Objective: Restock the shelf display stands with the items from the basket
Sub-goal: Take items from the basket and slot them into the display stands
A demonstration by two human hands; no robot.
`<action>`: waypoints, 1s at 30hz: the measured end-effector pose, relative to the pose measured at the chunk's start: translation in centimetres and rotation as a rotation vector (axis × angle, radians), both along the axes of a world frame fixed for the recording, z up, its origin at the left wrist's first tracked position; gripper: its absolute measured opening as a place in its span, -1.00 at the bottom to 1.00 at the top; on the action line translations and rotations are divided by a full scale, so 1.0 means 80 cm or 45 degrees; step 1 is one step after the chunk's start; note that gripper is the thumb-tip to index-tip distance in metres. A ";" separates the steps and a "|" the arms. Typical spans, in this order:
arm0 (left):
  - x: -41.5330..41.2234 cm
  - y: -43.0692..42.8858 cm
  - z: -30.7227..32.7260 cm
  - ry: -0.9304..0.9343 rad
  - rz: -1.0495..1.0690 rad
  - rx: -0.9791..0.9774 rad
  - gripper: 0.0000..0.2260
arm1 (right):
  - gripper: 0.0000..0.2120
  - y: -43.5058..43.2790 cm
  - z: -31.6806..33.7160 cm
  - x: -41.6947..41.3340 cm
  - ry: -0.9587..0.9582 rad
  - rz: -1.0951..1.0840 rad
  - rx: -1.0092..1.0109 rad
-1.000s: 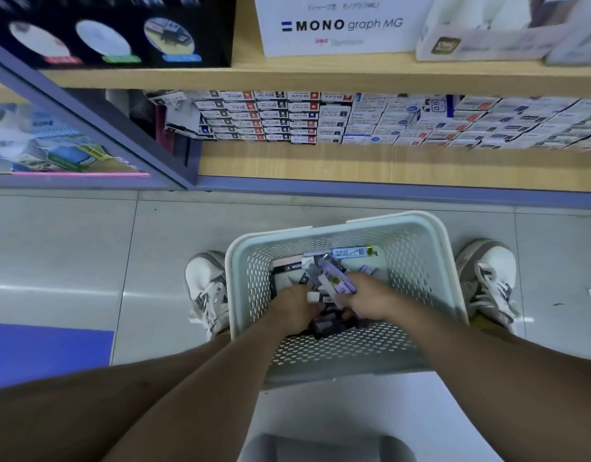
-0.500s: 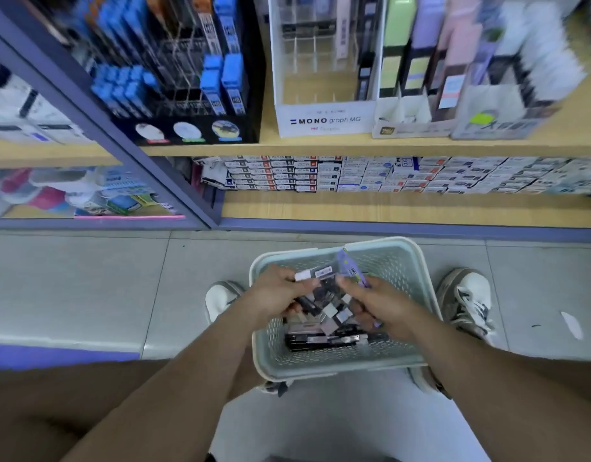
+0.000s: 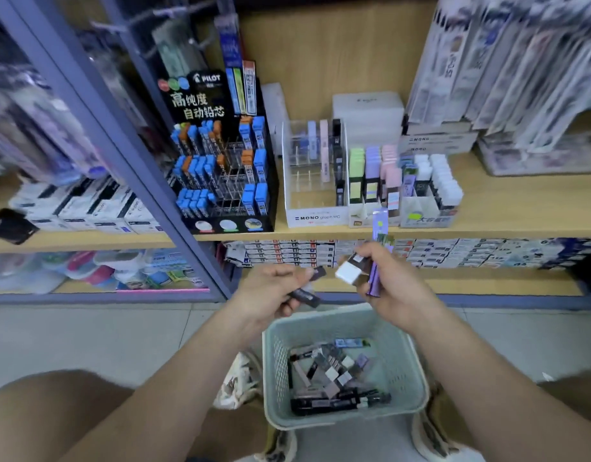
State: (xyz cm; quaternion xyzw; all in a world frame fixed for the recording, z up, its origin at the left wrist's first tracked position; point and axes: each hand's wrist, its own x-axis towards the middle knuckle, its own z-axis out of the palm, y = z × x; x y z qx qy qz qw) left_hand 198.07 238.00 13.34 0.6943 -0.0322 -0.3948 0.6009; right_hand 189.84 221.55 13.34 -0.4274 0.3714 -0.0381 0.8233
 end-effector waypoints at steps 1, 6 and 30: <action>0.005 -0.006 0.016 -0.014 0.058 -0.049 -0.88 | -0.91 -0.003 0.016 0.003 -0.016 0.035 -0.029; 0.026 -0.051 0.084 -0.251 0.191 -0.214 -0.85 | -0.87 -0.011 0.092 0.022 -0.089 0.267 -0.292; 0.049 -0.135 0.106 -0.827 0.311 -0.265 -0.91 | -0.82 -0.047 0.125 0.068 -0.326 0.321 -0.355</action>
